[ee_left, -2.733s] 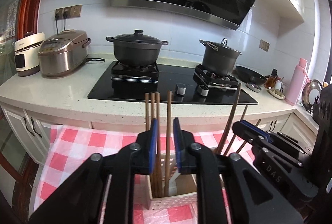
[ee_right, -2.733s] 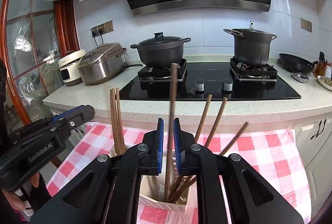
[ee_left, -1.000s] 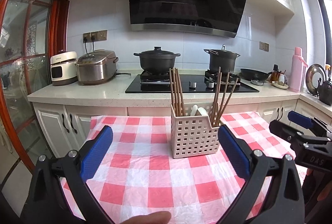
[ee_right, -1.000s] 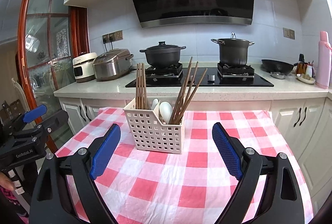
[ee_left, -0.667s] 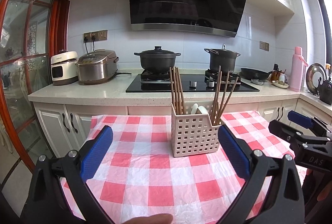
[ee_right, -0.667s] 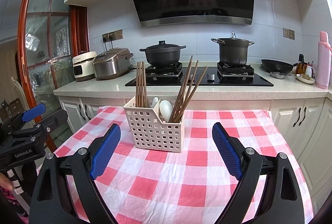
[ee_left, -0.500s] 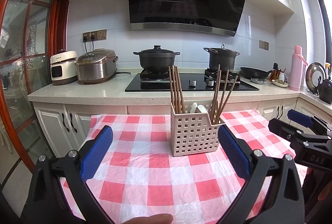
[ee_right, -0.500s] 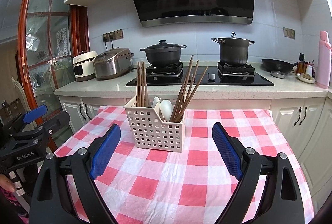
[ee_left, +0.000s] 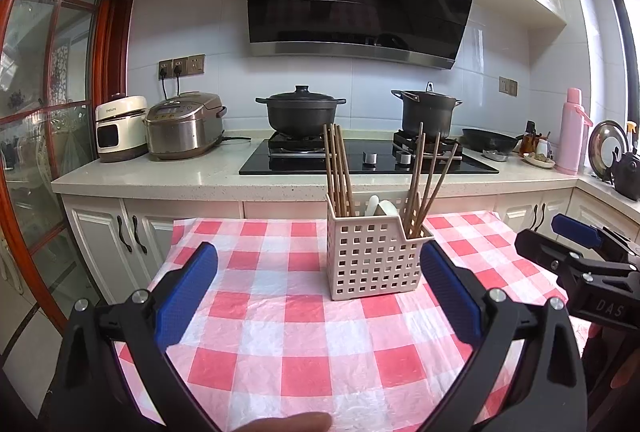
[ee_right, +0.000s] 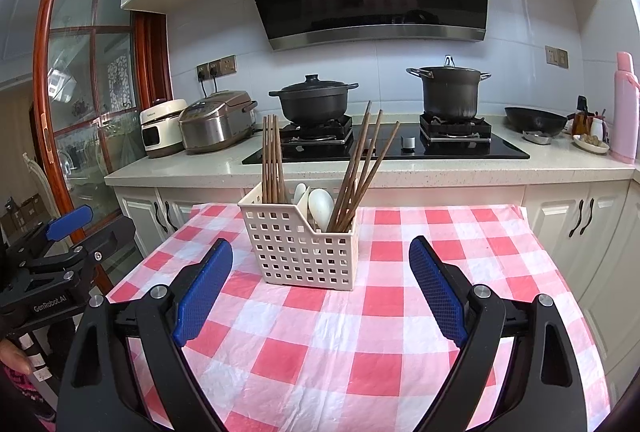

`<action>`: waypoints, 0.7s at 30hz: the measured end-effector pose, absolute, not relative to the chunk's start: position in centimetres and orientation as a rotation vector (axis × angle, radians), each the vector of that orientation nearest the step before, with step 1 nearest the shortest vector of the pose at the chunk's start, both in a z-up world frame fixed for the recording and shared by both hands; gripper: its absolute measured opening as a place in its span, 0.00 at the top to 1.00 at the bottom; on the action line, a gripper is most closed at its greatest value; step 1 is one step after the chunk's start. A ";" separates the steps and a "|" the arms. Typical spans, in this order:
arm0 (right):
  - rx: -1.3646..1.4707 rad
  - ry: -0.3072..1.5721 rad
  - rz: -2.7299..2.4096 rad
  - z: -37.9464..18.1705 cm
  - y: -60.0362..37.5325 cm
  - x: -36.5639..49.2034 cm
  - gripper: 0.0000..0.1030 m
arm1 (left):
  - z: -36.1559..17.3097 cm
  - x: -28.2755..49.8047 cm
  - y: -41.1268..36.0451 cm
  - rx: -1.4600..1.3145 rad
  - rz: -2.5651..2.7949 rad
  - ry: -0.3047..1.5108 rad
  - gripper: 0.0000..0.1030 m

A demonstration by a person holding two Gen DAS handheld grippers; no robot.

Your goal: Organize utensils

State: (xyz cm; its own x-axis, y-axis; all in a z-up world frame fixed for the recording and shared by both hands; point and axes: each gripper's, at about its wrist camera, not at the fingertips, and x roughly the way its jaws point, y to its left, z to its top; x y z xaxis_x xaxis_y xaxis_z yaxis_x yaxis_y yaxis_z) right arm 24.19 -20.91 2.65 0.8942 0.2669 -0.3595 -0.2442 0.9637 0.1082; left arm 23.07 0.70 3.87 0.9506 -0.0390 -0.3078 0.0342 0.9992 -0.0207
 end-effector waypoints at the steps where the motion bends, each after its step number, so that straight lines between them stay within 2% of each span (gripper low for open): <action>1: 0.060 0.381 0.265 2.7 -20.9 24.2 0.18 | 3.9 23.0 0.7 -0.015 -0.037 0.313 0.05; 21: 0.065 0.384 0.266 2.4 -20.8 24.1 0.18 | 3.6 23.1 0.7 -0.012 -0.039 0.314 0.05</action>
